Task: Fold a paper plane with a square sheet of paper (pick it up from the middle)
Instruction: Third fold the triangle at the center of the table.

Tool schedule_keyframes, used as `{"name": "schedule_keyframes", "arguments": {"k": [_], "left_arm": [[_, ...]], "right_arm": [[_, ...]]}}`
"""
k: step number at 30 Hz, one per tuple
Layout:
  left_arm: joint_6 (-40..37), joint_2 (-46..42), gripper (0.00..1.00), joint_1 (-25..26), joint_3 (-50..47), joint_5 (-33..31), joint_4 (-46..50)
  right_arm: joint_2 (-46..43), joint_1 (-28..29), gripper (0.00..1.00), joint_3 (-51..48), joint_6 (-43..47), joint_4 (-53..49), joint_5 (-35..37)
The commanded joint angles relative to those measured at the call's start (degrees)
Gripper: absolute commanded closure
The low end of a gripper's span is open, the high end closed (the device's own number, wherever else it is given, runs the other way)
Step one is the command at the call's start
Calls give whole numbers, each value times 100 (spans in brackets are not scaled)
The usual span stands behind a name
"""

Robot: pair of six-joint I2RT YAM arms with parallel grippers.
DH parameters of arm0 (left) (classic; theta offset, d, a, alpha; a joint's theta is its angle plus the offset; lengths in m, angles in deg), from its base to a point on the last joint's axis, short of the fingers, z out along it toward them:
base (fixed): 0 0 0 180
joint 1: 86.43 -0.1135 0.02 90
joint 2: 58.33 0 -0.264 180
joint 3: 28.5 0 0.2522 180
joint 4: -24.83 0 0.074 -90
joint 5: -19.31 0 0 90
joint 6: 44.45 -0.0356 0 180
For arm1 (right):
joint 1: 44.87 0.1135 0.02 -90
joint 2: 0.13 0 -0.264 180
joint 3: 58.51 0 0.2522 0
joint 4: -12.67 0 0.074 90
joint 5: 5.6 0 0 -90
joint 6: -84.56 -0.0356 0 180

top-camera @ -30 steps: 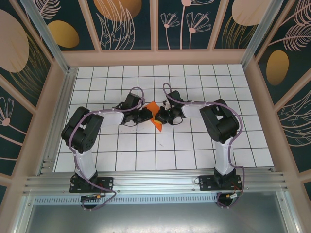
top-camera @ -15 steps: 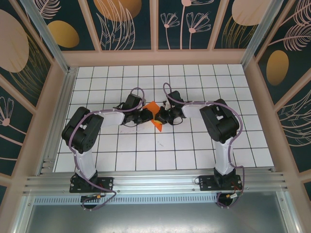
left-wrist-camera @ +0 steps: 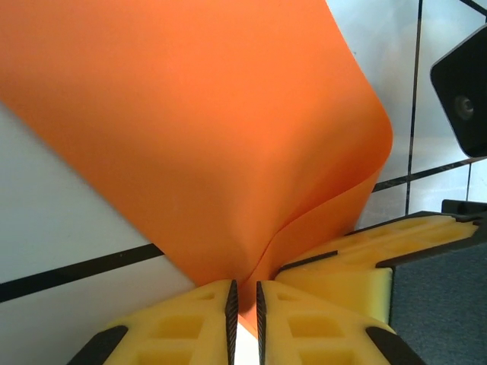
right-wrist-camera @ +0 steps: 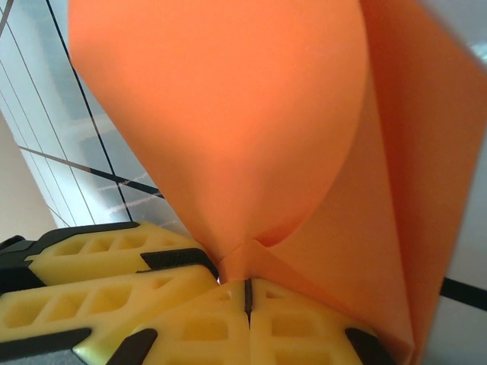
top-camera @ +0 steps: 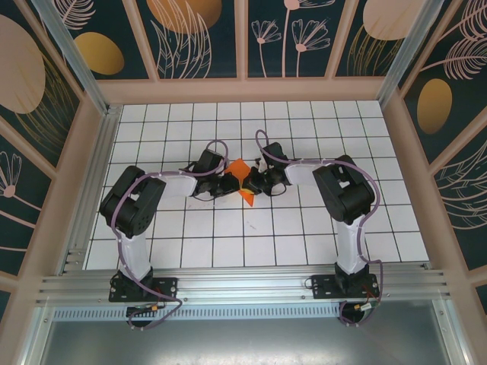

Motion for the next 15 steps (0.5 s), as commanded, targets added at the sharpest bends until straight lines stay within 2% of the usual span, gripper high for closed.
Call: {"name": "schedule_keyframes", "arguments": {"k": [1, 7, 15], "left_arm": [[-175, 124, 83, 55, 104, -76, 269], [-213, 28, 87, 77, 197, -486, 471], [109, -379, 95, 77, 11, -149, 11]], "right_arm": [[149, 5, 100, -193, 59, -231, 216], [148, 10, 100, -206, 42, -221, 207], [151, 9, 100, -220, 47, -223, 208]]}}
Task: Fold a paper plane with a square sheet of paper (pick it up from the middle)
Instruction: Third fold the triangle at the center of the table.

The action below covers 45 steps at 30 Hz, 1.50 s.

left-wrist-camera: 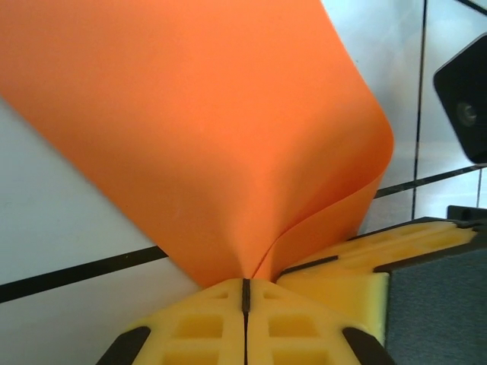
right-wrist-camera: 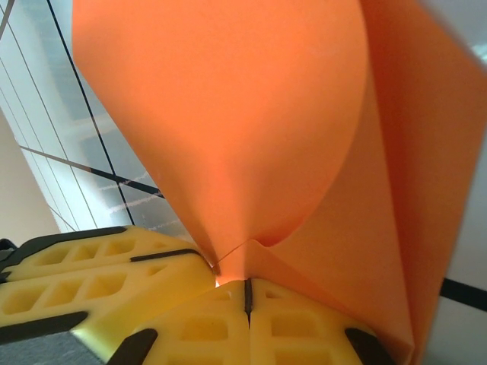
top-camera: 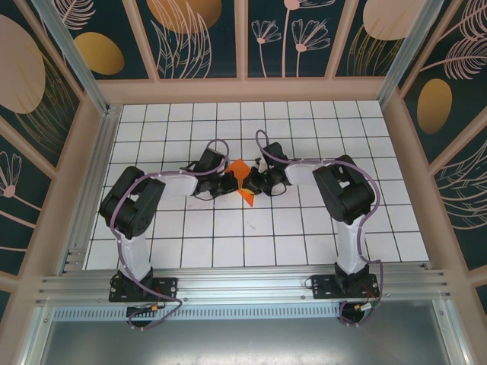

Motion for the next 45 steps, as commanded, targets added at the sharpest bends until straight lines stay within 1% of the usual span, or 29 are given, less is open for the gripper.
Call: {"name": "schedule_keyframes", "arguments": {"k": [1, 5, 9, 15, 18, 26, 28, 31, 37, 45], "left_arm": [[153, -309, 96, 30, -105, 121, -219], [276, -275, 100, 31, -147, 234, -369], [305, -110, 100, 104, -135, 291, -306], [279, 48, 100, 158, 51, -87, 174], [303, 95, 100, 167, 97, -131, 245], [385, 197, 100, 215, 147, 190, 58], [396, 209, 100, 221, 153, 175, 60], [395, 247, 100, 228, 187, 11, 171], [296, 388, 100, 280, 422, -497, 730], [97, 603, 100, 366, 694, -1159, 1476]], "right_arm": [[151, 12, 100, -214, 50, -229, 215], [155, 12, 100, -219, 58, -237, 215], [155, 12, 100, -222, 34, -229, 213], [157, 10, 100, -215, 27, -239, 215], [154, 11, 100, -210, 15, -239, 213], [161, 11, 100, -199, 14, -224, 202], [167, 16, 100, -201, 15, -233, 204], [165, 13, 100, -210, 16, -231, 205], [116, 17, 100, -171, 36, -240, 160], [-213, 13, 100, -216, 67, 20, -133]]}}
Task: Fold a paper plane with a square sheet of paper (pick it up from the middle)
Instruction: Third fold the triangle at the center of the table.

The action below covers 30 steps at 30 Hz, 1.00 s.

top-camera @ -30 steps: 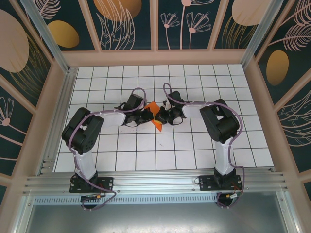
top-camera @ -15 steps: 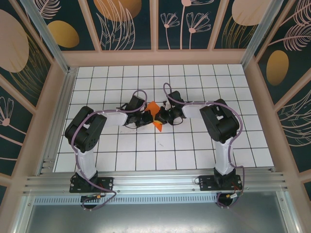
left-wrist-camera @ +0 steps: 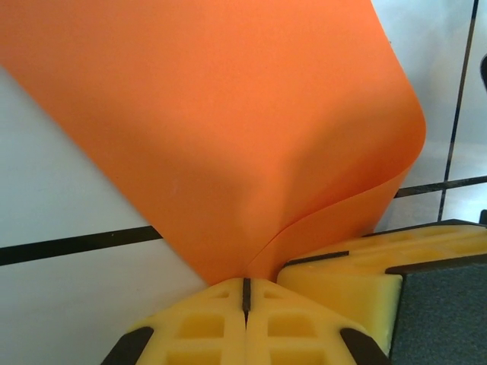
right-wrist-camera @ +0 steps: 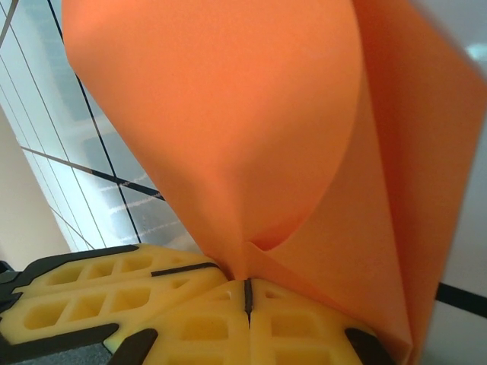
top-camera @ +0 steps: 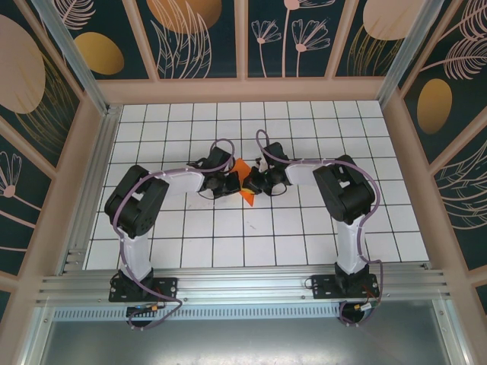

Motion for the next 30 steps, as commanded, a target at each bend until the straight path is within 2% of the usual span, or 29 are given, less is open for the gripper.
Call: {"name": "schedule_keyframes", "arguments": {"k": [1, 15, 30], "left_arm": [[-133, 409, 100, 82, 100, -662, 500], [-228, 649, 100, 159, 342, -902, 843], [-234, 701, 100, 171, 353, -937, 838]], "right_arm": [[-273, 34, 100, -203, 59, -7, -134], [-793, 35, 100, -596, 200, -189, -196], [-672, 37, 100, -967, 420, -324, -261]]}}
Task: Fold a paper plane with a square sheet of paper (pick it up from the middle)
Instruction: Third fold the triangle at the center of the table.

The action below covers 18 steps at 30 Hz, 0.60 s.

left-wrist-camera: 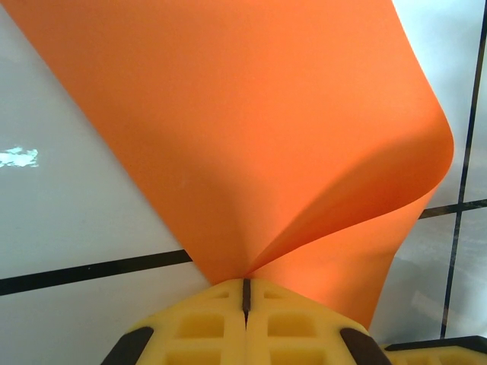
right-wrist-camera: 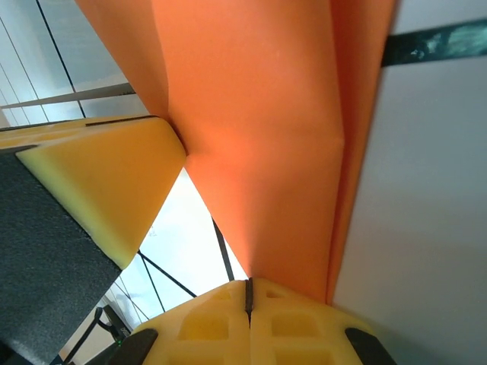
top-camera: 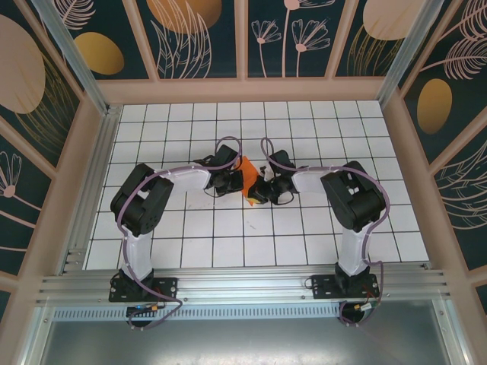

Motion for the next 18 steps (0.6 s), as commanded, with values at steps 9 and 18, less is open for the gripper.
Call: {"name": "schedule_keyframes", "arguments": {"k": [9, 18], "left_arm": [[-99, 487, 100, 9, -120, -453, 451], [-94, 485, 100, 6, -110, -448, 442]], "right_arm": [[-417, 35, 100, -101, 638, -553, -155], [41, 36, 100, -185, 626, -652, 130]]}}
